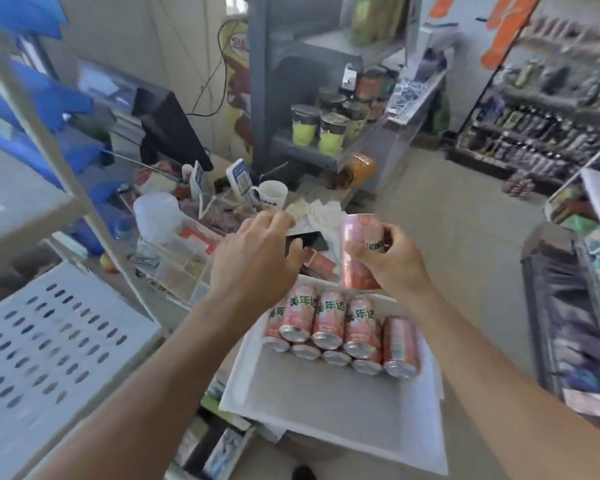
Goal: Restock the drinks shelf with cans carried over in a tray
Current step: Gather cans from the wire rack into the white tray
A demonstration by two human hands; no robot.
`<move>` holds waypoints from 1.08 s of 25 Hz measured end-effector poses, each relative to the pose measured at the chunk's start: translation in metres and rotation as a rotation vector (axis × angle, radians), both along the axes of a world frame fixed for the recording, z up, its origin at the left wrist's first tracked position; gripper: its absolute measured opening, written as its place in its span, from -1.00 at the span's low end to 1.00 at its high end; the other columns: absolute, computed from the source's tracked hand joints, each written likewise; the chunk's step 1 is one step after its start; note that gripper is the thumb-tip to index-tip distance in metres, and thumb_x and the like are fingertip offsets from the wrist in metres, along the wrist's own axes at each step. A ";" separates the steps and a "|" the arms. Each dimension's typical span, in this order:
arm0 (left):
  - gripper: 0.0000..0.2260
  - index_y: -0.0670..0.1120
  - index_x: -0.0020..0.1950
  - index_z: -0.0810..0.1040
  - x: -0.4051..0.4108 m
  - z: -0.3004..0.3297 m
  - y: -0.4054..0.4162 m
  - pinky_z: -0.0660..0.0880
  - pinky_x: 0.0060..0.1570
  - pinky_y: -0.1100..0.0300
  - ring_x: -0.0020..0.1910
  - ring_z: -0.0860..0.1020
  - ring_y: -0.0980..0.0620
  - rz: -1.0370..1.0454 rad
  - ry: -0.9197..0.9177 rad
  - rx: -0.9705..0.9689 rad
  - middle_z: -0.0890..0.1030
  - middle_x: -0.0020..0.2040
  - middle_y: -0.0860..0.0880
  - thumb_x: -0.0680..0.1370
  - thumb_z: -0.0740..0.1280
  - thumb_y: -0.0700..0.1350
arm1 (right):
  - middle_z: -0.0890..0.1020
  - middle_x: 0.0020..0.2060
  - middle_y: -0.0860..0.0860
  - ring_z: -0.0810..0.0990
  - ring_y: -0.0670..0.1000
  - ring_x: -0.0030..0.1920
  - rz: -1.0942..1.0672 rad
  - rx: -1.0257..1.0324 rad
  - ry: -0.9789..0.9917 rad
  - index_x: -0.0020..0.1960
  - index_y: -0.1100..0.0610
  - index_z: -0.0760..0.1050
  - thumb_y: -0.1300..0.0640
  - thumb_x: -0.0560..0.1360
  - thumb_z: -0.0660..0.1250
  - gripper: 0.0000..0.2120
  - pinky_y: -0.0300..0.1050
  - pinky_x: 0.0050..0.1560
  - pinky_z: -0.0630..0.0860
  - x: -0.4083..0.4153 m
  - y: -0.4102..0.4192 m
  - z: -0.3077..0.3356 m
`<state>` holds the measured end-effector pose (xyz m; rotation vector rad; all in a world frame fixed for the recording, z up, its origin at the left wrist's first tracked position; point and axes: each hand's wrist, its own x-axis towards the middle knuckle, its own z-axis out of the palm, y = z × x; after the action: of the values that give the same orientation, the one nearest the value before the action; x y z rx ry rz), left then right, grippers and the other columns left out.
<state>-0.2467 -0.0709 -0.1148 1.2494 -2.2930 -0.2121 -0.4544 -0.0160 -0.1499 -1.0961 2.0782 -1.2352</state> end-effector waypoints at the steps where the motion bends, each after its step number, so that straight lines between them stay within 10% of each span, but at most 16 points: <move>1: -0.72 0.01 0.27 0.45 -0.012 -0.005 0.000 0.49 -0.06 0.04 0.10 0.52 -0.02 -0.018 -0.006 0.017 0.54 0.18 0.01 0.59 0.20 0.06 | 0.63 -0.02 -0.06 0.63 -0.04 -0.05 -0.014 0.096 -0.012 0.16 0.04 0.50 -0.15 0.25 0.58 -0.43 -0.10 -0.03 0.58 -0.015 0.004 -0.012; 9: -0.75 0.02 0.24 0.45 -0.076 -0.042 0.006 0.47 -0.09 0.05 0.06 0.52 -0.01 -0.091 -0.097 0.088 0.55 0.14 0.03 0.61 0.17 0.05 | 0.63 -0.10 0.03 0.62 0.04 -0.10 -0.133 0.546 -0.068 0.06 0.11 0.52 -0.13 0.26 0.51 -0.52 -0.07 -0.03 0.57 -0.071 0.045 -0.105; 27: -0.71 0.01 0.28 0.45 -0.093 -0.041 0.001 0.50 -0.04 0.03 0.11 0.52 -0.01 -0.032 -0.098 0.109 0.56 0.18 0.03 0.60 0.19 0.06 | 0.66 -0.10 0.10 0.64 0.11 -0.09 0.037 0.661 0.068 -0.01 0.15 0.58 -0.10 0.47 0.28 -0.68 0.06 0.02 0.60 -0.099 0.040 -0.101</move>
<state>-0.3399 -0.0702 -0.1558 1.3043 -2.4152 -0.2970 -0.5537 0.0239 -0.2514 -0.8572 2.2514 -0.4233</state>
